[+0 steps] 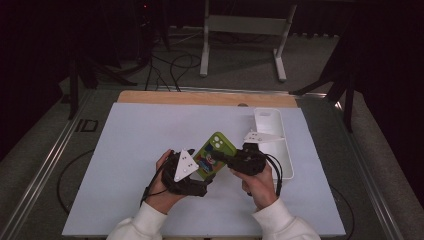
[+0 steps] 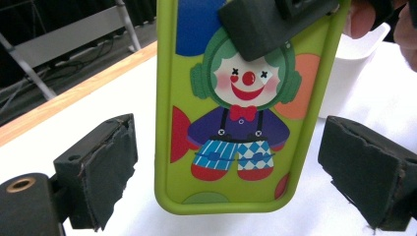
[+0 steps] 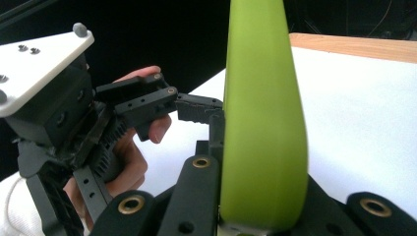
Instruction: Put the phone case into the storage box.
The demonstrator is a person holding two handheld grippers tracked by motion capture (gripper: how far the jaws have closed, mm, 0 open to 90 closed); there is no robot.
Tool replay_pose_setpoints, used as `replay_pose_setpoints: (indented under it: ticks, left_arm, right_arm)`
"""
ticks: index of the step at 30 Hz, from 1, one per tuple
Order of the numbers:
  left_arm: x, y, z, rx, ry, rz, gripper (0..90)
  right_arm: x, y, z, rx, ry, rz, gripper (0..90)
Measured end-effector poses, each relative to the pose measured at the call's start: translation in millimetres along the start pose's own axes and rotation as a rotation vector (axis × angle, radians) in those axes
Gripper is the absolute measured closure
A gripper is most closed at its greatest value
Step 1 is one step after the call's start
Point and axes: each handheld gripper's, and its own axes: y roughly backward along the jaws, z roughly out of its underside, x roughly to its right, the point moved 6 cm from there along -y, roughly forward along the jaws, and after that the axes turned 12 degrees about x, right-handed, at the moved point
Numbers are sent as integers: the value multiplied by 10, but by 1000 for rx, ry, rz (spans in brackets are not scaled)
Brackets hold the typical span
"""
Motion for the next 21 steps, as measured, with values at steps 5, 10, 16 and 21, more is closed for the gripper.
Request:
replay_pose_setpoints:
  ticks: [5,10,16,21]
  left_arm:
    - [-16,-4,21,-16,16,21,84]
    - [-18,8,34,-25,28,39,86]
    - [-7,23,40,-35,35,74,89]
    - [-3,29,45,-40,48,104,96]
  right_arm:
    - [5,11,2,-4,13,-4,880]
    - [-5,34,-1,-13,25,-14,880]
    - [-14,70,-17,-17,42,-26,879]
    - [-33,107,-34,-20,56,-40,880]
